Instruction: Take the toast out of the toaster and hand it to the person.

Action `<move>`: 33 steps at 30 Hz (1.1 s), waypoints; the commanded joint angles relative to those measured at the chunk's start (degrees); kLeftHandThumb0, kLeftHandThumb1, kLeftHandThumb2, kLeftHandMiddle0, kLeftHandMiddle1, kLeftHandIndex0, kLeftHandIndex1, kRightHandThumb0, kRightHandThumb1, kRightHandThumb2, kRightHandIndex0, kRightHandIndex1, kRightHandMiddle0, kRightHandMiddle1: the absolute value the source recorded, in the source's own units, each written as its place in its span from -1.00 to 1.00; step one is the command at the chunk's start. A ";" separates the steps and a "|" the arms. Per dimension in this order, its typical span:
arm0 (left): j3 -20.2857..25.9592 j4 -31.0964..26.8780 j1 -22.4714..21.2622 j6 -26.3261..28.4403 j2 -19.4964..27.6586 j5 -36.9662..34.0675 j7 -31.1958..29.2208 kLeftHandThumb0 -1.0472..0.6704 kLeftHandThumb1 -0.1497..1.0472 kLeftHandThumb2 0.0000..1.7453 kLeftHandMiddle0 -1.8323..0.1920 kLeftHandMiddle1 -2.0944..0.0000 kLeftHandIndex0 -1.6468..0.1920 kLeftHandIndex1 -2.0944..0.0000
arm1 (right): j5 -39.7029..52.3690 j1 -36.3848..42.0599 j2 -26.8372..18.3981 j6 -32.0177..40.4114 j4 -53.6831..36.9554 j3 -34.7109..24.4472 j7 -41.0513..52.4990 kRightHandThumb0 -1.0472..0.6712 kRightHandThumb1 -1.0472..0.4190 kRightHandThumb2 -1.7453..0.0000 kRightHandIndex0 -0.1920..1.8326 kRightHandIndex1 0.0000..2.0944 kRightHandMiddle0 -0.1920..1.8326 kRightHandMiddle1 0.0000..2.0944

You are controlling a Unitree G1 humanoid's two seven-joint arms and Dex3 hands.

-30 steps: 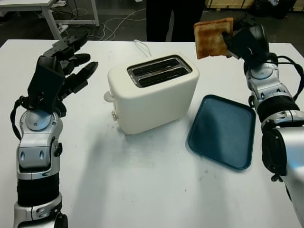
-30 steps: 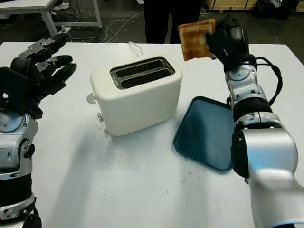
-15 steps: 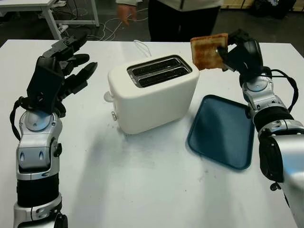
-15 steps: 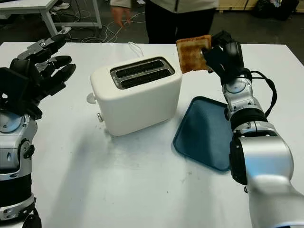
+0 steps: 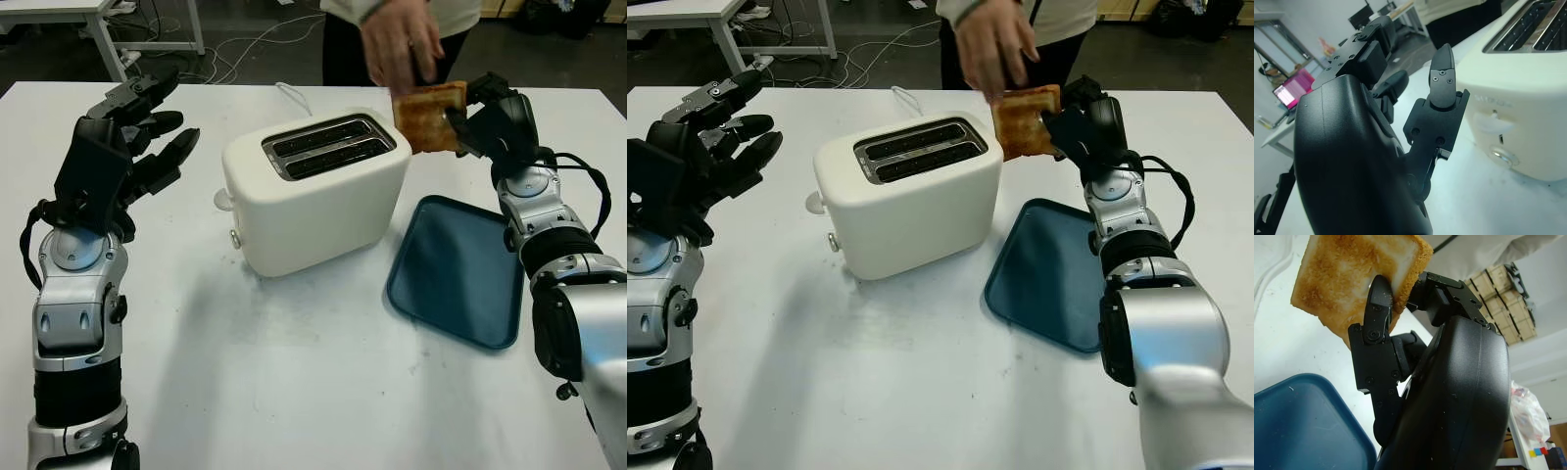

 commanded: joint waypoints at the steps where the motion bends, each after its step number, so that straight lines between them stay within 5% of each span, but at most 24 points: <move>1: 0.11 -0.16 0.60 -0.36 0.20 0.09 0.24 -0.05 0.47 -0.42 0.63 0.15 0.19 0.97 | -0.04 0.49 -0.07 0.35 0.06 0.08 -0.29 -0.09 -0.83 0.55 0.10 0.67 -0.13 0.67; 33: -1.27 0.78 -0.54 -0.79 1.73 0.84 0.18 -0.07 0.43 -0.40 0.59 0.15 0.17 0.95 | 0.38 0.09 -0.50 0.26 -0.24 0.10 0.28 -0.11 -0.83 0.56 0.08 0.67 -0.16 0.67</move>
